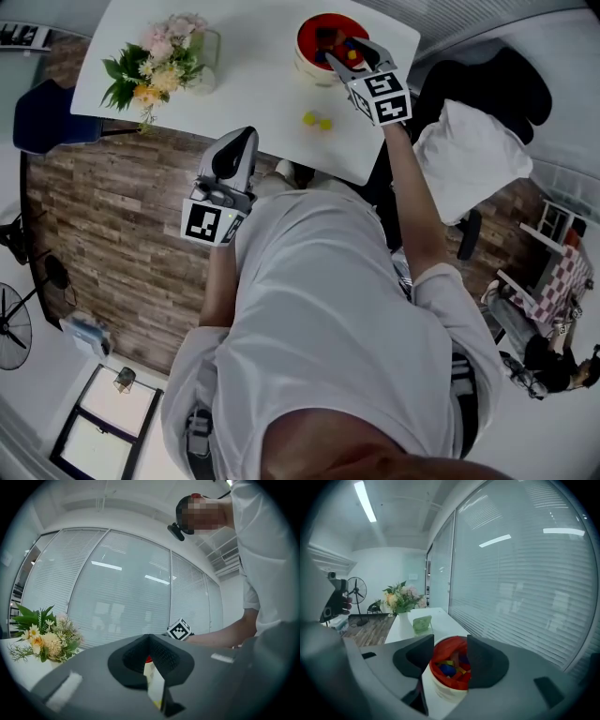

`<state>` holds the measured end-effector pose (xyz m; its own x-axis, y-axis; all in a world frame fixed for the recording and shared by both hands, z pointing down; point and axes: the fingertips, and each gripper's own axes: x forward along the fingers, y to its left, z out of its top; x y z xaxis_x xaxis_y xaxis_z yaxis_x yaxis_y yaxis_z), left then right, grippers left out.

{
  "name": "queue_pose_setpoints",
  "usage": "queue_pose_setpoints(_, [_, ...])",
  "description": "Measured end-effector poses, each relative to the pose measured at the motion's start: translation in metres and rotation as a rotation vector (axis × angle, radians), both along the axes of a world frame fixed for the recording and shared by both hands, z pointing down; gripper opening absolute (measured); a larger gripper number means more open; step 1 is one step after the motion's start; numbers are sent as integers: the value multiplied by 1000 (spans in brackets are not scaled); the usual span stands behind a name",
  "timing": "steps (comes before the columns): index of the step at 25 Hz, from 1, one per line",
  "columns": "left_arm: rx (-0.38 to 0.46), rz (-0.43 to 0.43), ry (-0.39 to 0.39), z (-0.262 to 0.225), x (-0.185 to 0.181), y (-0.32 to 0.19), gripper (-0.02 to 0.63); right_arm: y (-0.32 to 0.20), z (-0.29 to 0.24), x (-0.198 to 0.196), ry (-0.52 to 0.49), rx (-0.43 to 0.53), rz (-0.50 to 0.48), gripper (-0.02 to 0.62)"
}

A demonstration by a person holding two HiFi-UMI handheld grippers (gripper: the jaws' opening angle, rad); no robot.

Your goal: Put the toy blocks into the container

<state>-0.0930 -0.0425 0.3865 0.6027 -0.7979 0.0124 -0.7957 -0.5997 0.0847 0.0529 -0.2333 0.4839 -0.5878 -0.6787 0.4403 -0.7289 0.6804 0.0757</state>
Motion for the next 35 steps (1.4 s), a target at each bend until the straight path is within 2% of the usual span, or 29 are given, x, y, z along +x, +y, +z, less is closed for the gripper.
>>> queue_pose_setpoints(6, [3, 27, -3, 0, 9, 1, -6, 24, -17, 5, -32, 73, 12, 162])
queue_pose_setpoints(13, [8, 50, -9, -2, 18, 6, -6, 49, -24, 21, -90, 132, 68, 11])
queue_pose_setpoints(16, [18, 46, -11, -3, 18, 7, -6, 61, -37, 25, -145, 196, 92, 2])
queue_pose_setpoints(18, [41, 26, -1, -7, 15, 6, -6, 72, -52, 30, -187, 274, 116, -2])
queue_pose_setpoints(23, [113, 11, -22, -21, 17, 1, -6, 105, -79, 23, -173, 410, 41, -2])
queue_pose_setpoints(25, [131, 19, -18, -25, 19, 0, -6, 110, -83, 22, -155, 447, 51, 0])
queue_pose_setpoints(27, [128, 25, 0, -25, 20, 0, -6, 110, -69, 27, -118, 437, 80, 0])
queue_pose_setpoints(29, [117, 28, 12, -25, 23, 0, -6, 110, -48, 31, -103, 387, 88, 0])
queue_pose_setpoints(34, [111, 46, 21, -22, 23, 5, -6, 116, -20, 33, -133, 297, 102, 3])
queue_pose_setpoints(35, [110, 49, 17, -21, 22, 6, -6, 117, -16, 31, -133, 283, 100, 23])
